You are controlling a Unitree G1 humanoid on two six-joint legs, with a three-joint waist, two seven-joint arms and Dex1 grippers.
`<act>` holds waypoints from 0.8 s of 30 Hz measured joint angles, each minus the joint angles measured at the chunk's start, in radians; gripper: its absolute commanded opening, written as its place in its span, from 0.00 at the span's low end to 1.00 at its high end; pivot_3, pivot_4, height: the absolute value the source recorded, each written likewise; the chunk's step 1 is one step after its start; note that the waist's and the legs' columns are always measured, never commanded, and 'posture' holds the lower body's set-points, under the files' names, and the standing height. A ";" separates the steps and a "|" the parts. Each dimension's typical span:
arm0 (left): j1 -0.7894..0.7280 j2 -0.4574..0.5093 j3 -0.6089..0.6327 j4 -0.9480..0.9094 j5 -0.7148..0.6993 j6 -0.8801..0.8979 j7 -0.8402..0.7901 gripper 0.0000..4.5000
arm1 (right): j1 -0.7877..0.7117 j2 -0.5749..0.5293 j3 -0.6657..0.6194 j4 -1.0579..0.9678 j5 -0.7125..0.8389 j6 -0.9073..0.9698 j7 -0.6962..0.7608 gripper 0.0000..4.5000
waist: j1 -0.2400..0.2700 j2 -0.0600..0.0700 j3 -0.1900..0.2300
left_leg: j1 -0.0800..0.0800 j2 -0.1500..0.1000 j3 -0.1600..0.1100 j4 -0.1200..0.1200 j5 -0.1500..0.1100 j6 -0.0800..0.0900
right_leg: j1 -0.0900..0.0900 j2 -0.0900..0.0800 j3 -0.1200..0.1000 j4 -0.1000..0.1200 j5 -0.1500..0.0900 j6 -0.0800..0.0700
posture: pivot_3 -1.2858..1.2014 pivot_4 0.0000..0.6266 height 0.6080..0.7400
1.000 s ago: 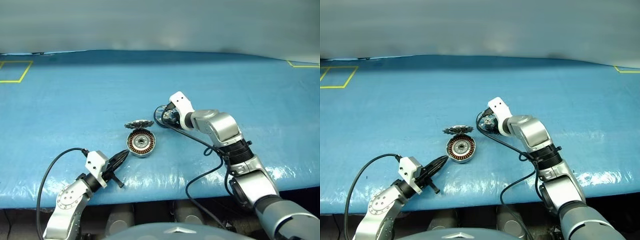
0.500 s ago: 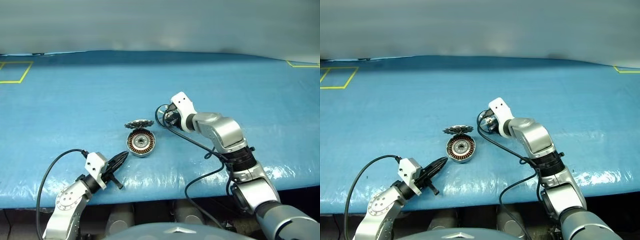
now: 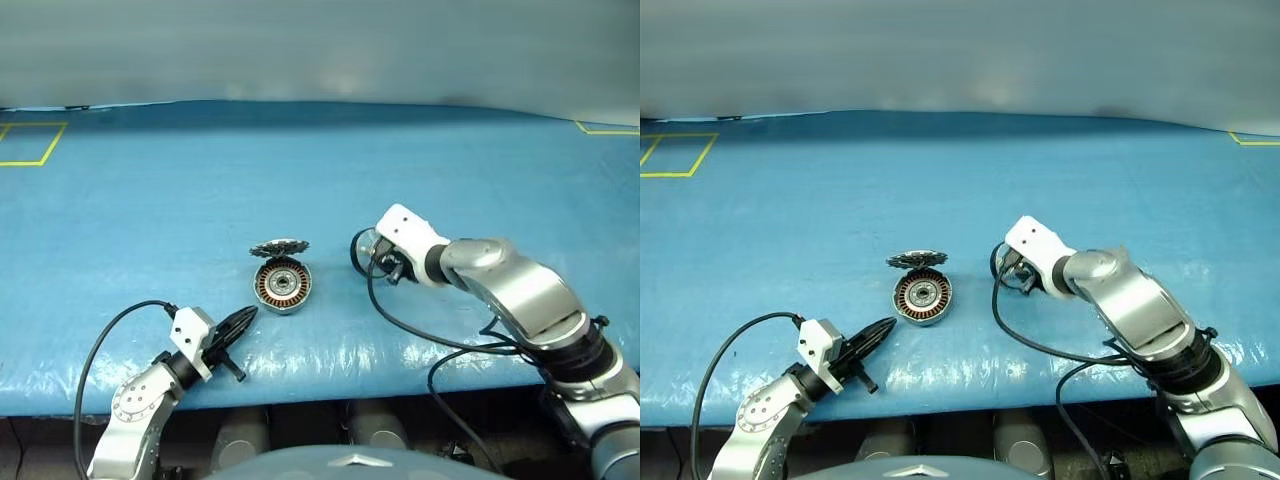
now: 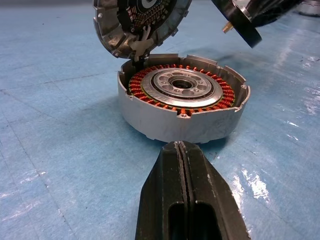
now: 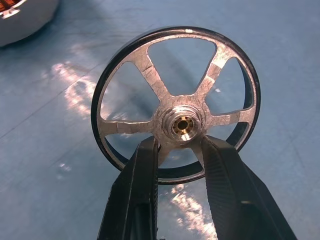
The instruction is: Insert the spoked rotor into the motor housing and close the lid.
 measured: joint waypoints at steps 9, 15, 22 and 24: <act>-0.010 -0.001 -0.001 0.028 -0.001 -0.005 -0.010 0.00 | -0.028 0.016 0.009 -0.233 0.190 0.096 0.098 0.21 | -0.002 0.000 0.000 | 0.000 0.000 0.000 0.001 0.000 0.000 | 0.000 0.000 0.000 0.000 -0.001 -0.002 | 0.52 0.24 1.00; -0.005 -0.003 -0.003 0.028 0.000 -0.009 -0.014 0.00 | -0.113 0.114 0.028 -0.224 0.207 0.110 0.043 0.21 | 0.001 0.000 0.000 | 0.000 0.000 0.000 0.001 0.000 0.000 | 0.000 0.000 0.000 0.000 -0.001 -0.002 | 0.52 0.24 1.00; -0.004 -0.006 -0.005 0.027 0.000 -0.012 0.001 0.00 | -0.149 0.200 0.114 -0.126 0.180 0.066 -0.034 0.21 | 0.001 0.000 0.000 | 0.000 0.000 0.000 0.000 0.000 0.000 | 0.000 0.000 0.000 0.000 0.001 0.001 | 0.52 0.24 1.00; -0.005 -0.006 -0.005 0.026 0.001 -0.012 0.004 0.00 | -0.152 0.228 0.129 -0.097 0.168 0.046 -0.052 0.21 | 0.000 0.000 0.000 | 0.000 0.000 0.000 0.000 0.000 0.000 | 0.000 0.000 0.000 0.000 0.001 0.001 | 0.52 0.24 1.00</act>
